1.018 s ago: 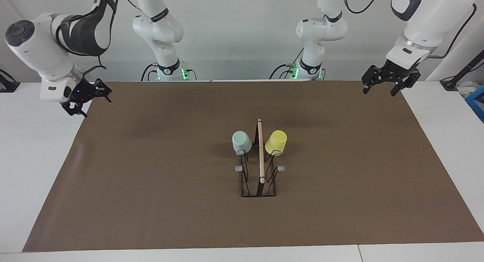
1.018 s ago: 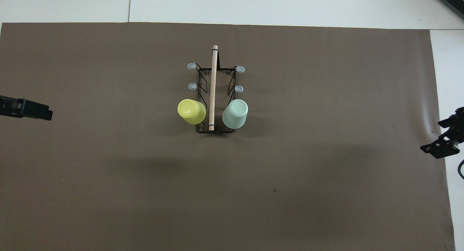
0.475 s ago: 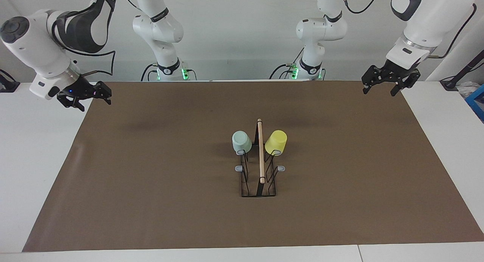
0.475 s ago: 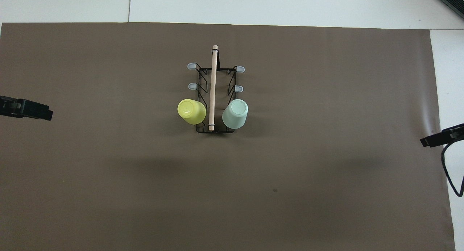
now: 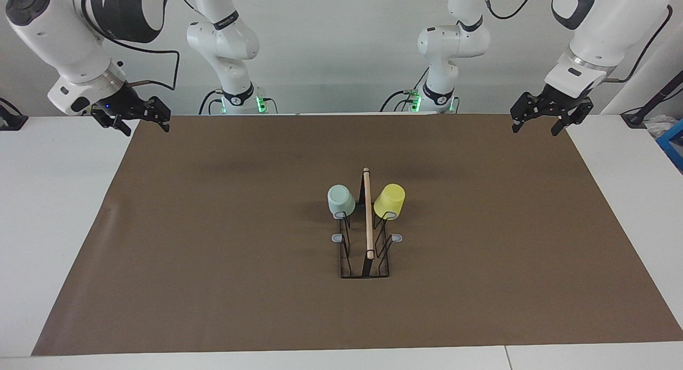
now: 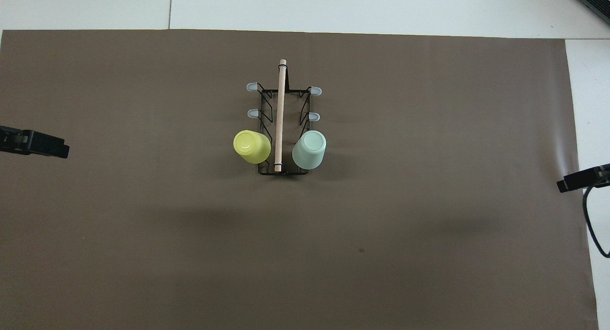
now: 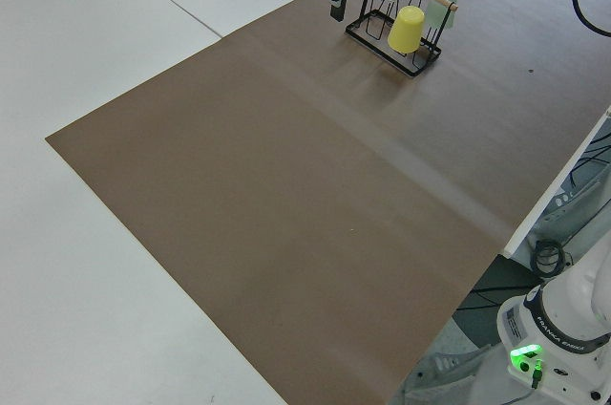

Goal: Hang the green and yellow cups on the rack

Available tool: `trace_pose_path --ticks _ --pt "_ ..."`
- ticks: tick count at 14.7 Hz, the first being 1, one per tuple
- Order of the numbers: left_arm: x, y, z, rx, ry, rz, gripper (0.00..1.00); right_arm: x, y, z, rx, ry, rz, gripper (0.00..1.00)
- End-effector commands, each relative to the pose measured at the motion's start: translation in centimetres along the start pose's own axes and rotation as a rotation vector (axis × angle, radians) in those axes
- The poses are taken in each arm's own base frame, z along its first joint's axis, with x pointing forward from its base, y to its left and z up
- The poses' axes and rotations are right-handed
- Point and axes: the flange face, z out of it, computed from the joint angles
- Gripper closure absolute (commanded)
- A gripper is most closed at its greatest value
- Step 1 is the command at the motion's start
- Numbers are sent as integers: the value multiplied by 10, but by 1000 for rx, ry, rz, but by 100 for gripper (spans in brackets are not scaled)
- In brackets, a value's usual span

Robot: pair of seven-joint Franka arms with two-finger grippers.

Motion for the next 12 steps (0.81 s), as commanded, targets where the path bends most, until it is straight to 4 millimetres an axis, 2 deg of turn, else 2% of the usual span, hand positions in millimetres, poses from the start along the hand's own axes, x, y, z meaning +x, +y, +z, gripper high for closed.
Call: trace_pose_path --ticks 1,4,6,12 --pt "-7 0 0 5 -7 2 0 -11 0 -4 52 -24 54 0" --pt "-7 1 0 5 -5 2 0 -29 -11 -20 66 -27 120 0" --pt "-7 4 0 5 -7 9 0 -36 -34 -29 51 -10 78 0" --pt "-4 -5 -5 10 27 2 0 -36 -39 -27 40 -5 -51 0"
